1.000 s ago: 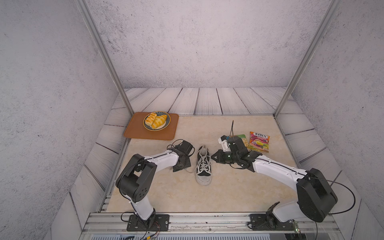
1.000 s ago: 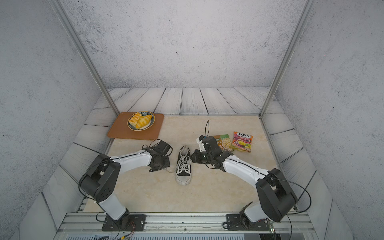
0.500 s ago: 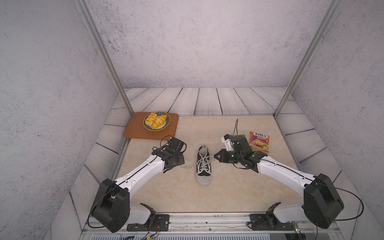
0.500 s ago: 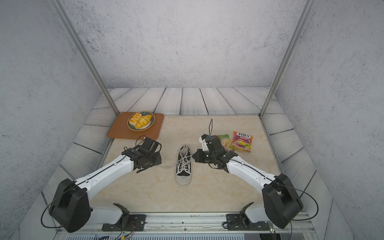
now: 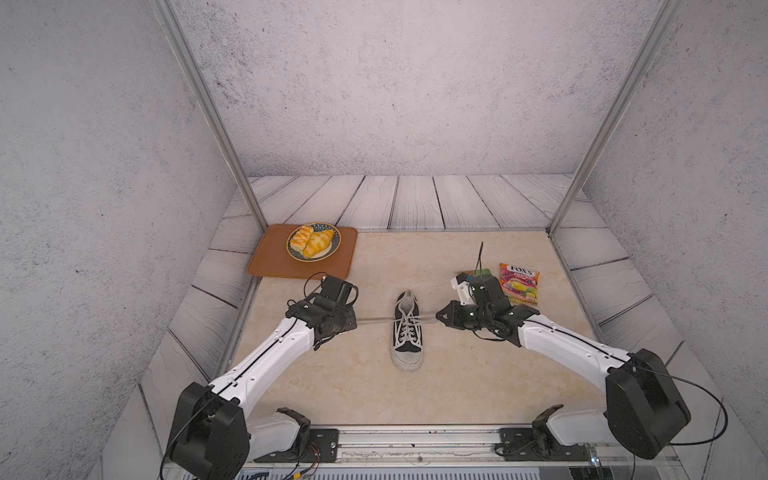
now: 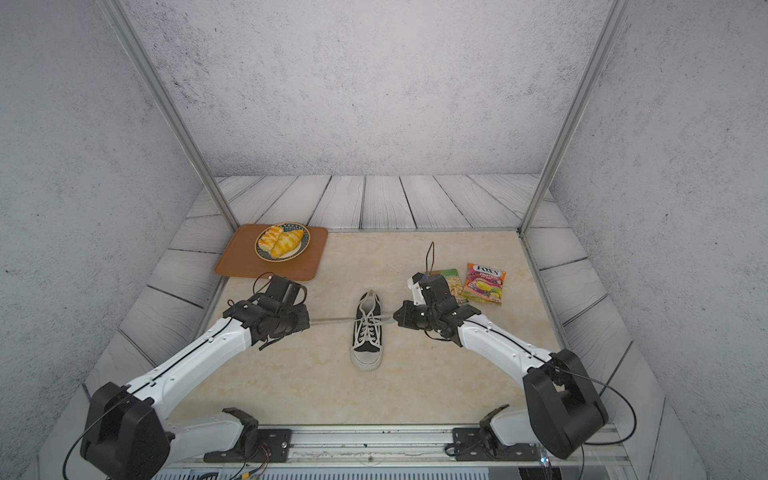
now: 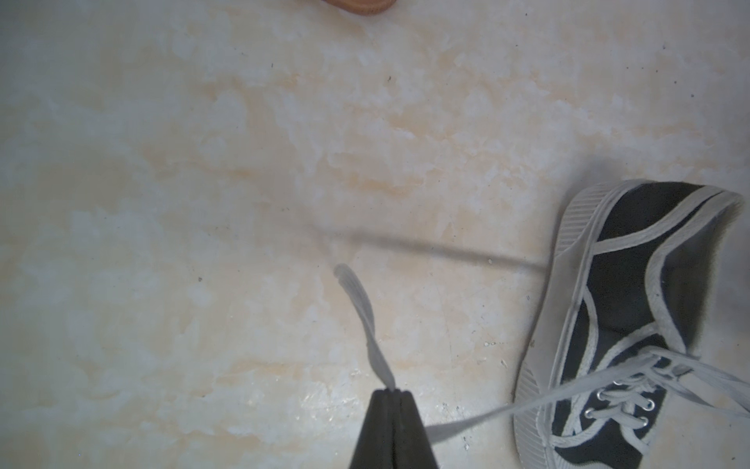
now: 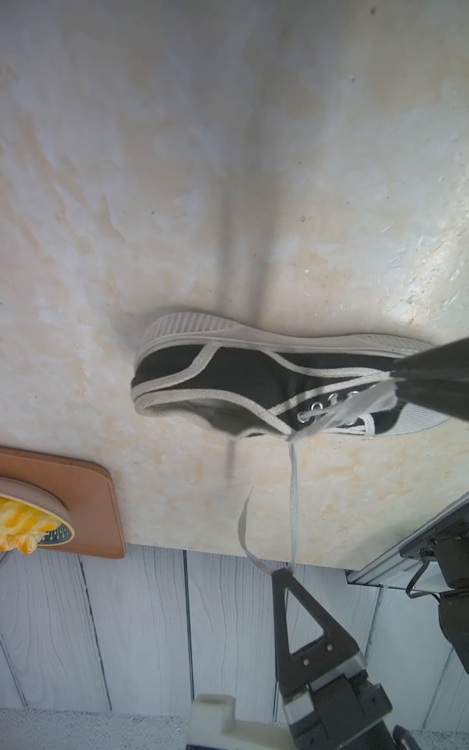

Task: Tie the shoes
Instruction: Tie the shoelace on the shoe.

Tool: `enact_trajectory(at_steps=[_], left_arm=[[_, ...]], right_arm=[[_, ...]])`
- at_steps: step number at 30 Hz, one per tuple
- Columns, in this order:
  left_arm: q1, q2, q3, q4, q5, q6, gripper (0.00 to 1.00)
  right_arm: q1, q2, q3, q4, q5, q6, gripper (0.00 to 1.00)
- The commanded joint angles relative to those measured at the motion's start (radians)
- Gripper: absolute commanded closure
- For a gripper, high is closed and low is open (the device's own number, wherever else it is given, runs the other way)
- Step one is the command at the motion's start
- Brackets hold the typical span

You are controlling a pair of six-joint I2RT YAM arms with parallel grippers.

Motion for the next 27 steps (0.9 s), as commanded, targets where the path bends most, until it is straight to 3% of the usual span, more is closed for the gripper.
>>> enact_trajectory(at_steps=[1,18,27], left_arm=[[0.02,-0.01,-0.029,-0.007,0.014,0.022,1.0],[0.041,0.017,-0.031,0.014,0.093,0.042,1.0],[0.041,0.017,-0.037,0.029,0.106,0.043,1.0]], right_arm=[[-0.021,-0.035,-0.032,0.09,-0.06,0.041,1.0],[-0.081,0.039,-0.13,0.393,-0.193,0.216,0.95],[-0.082,0.086,-0.141,0.458,-0.217,0.258,0.9]])
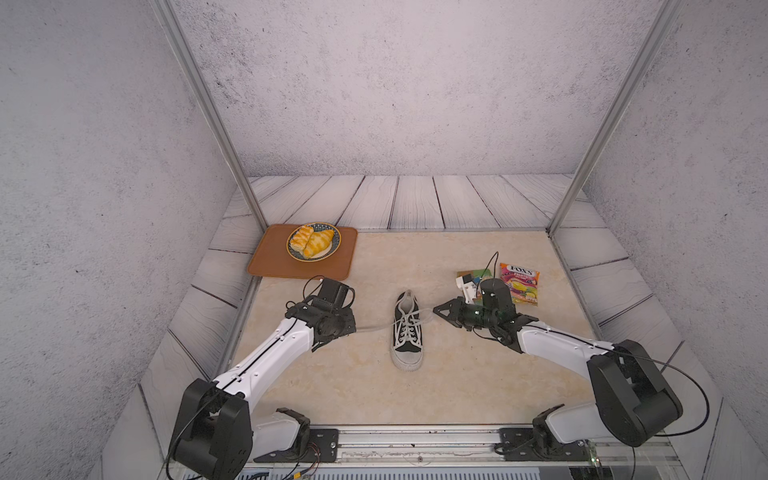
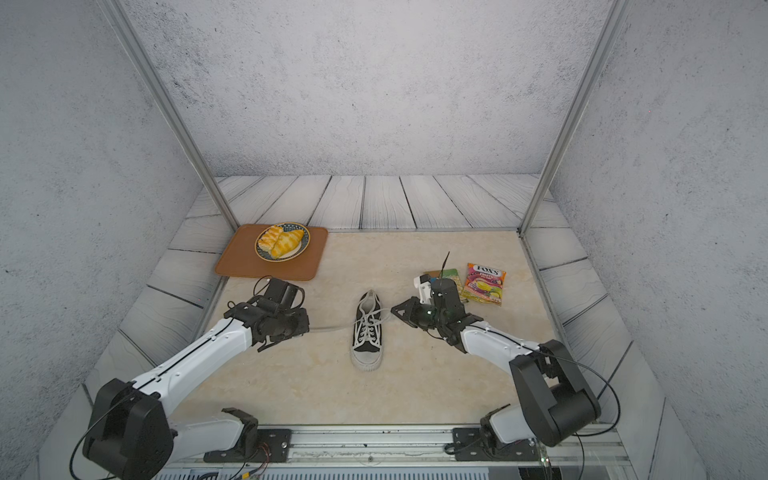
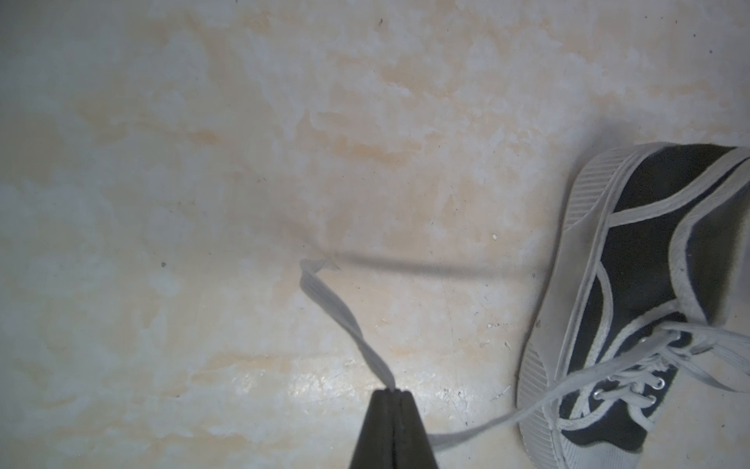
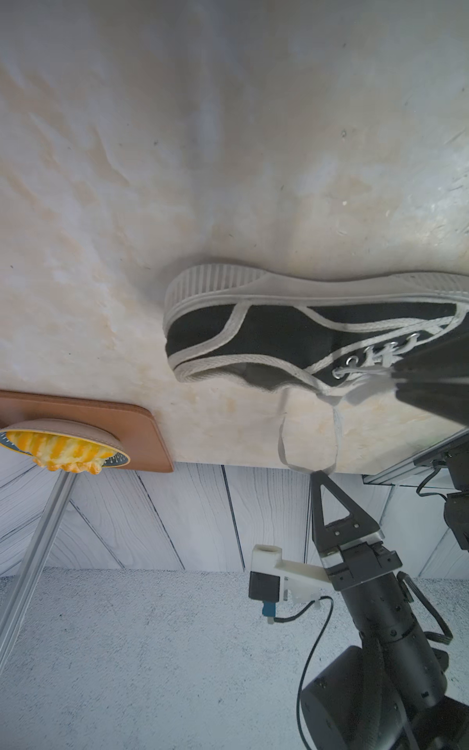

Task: Tie the shoes
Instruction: Tie the shoelace on the shoe.

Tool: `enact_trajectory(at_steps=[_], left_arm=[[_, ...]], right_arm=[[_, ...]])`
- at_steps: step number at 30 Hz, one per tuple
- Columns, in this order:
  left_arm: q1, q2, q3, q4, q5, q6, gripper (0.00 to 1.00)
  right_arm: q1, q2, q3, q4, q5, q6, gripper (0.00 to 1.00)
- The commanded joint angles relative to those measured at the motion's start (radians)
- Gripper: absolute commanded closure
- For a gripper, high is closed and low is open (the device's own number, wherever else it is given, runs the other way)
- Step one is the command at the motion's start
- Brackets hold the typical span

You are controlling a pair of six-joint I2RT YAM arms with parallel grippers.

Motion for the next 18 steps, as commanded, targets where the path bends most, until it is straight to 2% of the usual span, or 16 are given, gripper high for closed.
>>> enact_trajectory(at_steps=[1,9,18], left_arm=[[0.008,0.002,-0.003,0.002,0.009,0.016,1.0],[0.008,0.0,-0.009,0.01,0.02,0.016,1.0],[0.008,-0.003,-0.013,0.014,0.026,0.015,1.0]], right_arm=[[-0.005,0.023,-0.009,0.056,-0.026,0.024,0.89],[-0.006,0.041,-0.025,0.136,-0.038,0.089,0.82],[-0.006,0.048,-0.05,0.219,-0.026,0.158,0.85]])
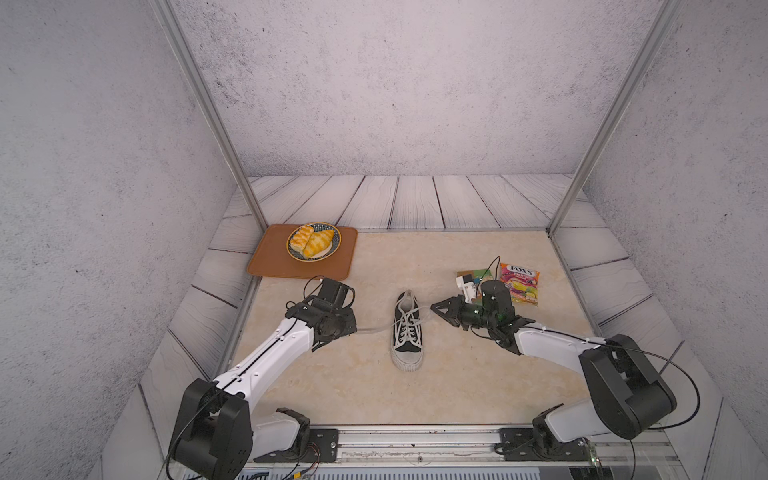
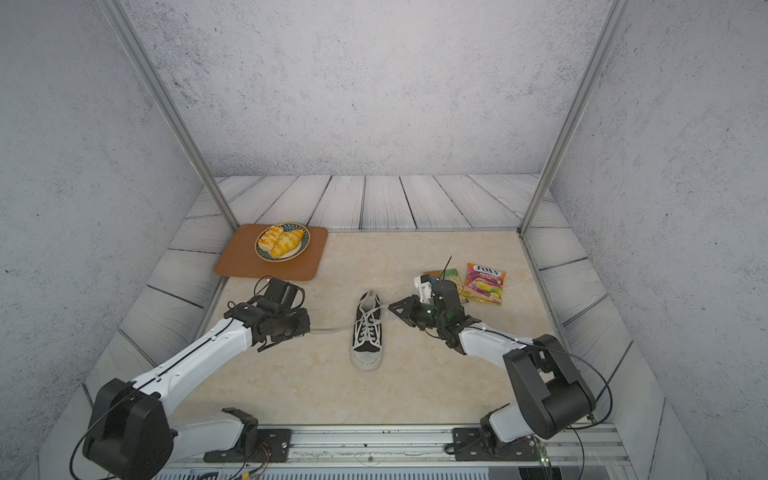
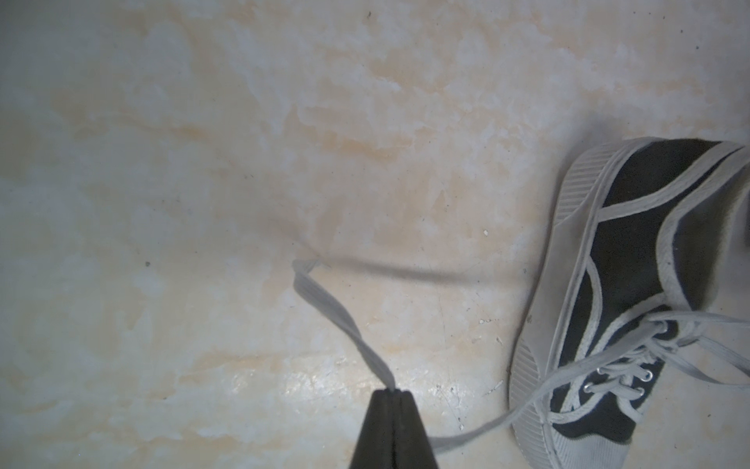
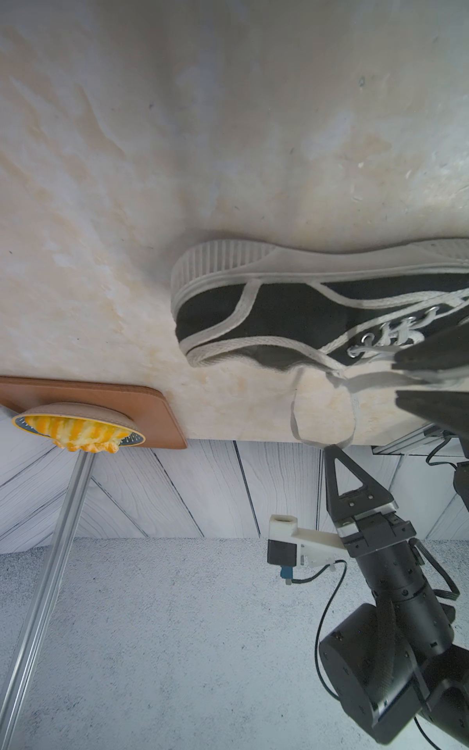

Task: Tie the shoes
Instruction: Tie the shoelace on the shoe.

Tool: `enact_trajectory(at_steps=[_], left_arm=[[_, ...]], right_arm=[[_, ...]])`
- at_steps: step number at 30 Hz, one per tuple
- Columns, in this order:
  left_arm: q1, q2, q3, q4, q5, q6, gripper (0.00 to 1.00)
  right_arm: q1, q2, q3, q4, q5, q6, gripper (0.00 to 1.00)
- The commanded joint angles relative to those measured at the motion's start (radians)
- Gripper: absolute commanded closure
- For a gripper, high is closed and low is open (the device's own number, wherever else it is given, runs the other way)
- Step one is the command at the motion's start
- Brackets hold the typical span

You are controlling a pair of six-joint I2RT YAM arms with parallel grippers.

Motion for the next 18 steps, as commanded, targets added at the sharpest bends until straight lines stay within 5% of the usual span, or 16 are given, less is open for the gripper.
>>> enact_trajectory(at_steps=[1,18], left_arm=[[0.008,-0.003,-0.011,0.007,0.005,0.015,1.0],[0.008,-0.01,-0.013,0.009,0.013,0.016,1.0]], right_arm=[[-0.005,0.014,-0.016,0.058,0.0,0.037,0.85],[-0.036,-0.055,-0.02,-0.032,0.032,-0.007,0.85]])
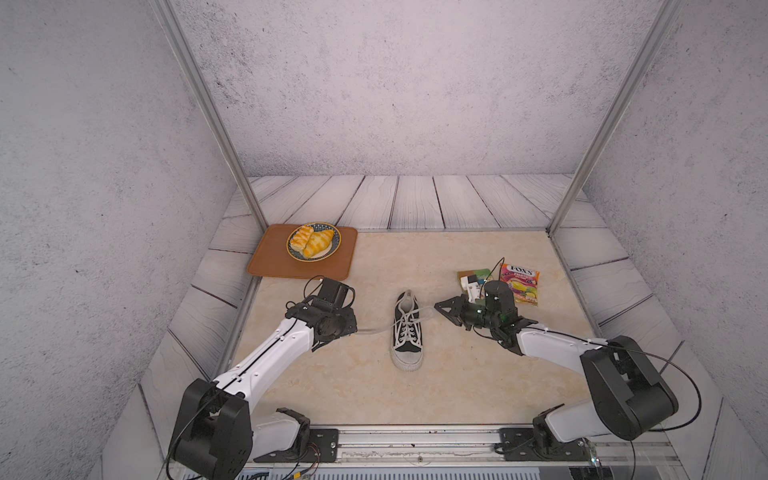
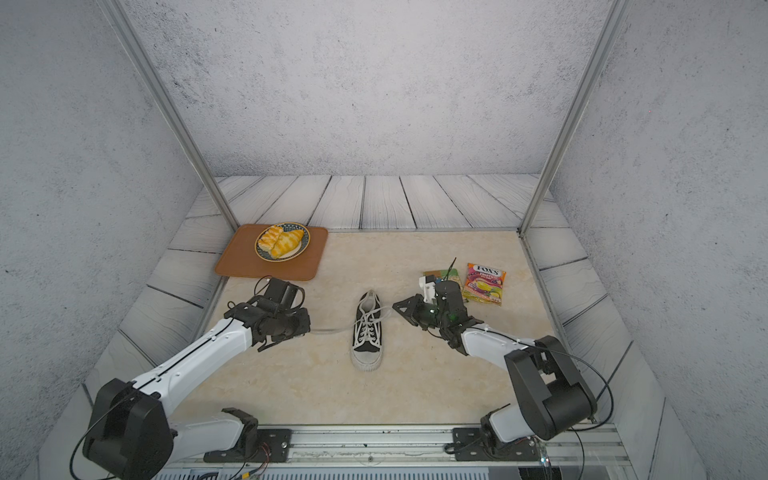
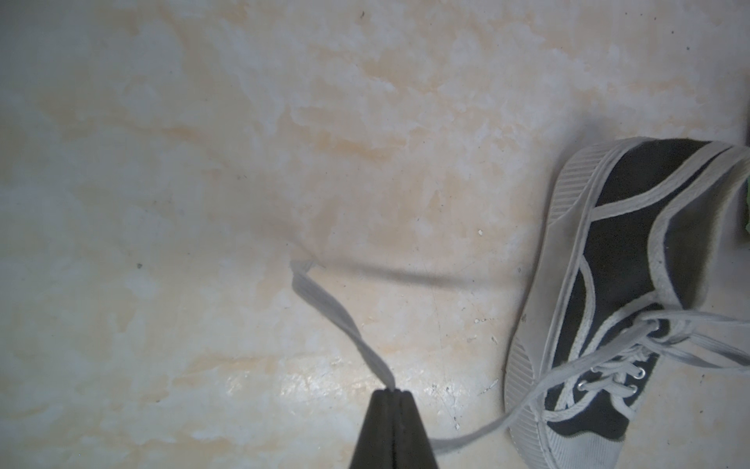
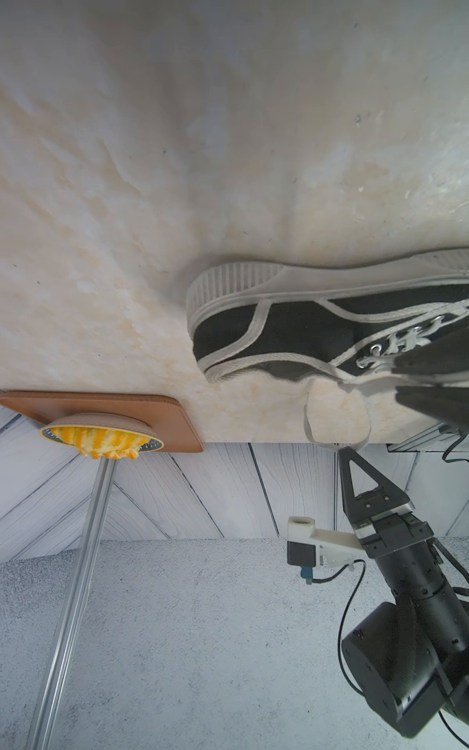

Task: Tie the shoes
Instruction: Tie the shoelace on the shoe.

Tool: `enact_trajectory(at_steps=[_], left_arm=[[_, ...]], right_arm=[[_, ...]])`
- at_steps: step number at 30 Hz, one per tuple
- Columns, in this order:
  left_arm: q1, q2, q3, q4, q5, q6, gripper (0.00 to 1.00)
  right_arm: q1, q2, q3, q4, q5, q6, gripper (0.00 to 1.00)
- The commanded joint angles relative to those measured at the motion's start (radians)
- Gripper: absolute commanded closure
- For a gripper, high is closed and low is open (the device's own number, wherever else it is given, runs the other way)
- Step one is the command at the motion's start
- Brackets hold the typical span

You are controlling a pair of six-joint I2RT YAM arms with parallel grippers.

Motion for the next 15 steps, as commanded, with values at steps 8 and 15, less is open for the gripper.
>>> enact_trajectory(at_steps=[8,15], left_arm=[[0.008,-0.009,-0.015,0.008,0.005,0.018,1.0],[0.008,-0.015,-0.013,0.002,0.0,0.017,1.0]], right_arm=[[-0.011,-0.025,-0.008,0.0,-0.002,-0.014,0.9],[-0.017,-0.057,-0.009,-0.047,0.011,-0.057,1.0]])
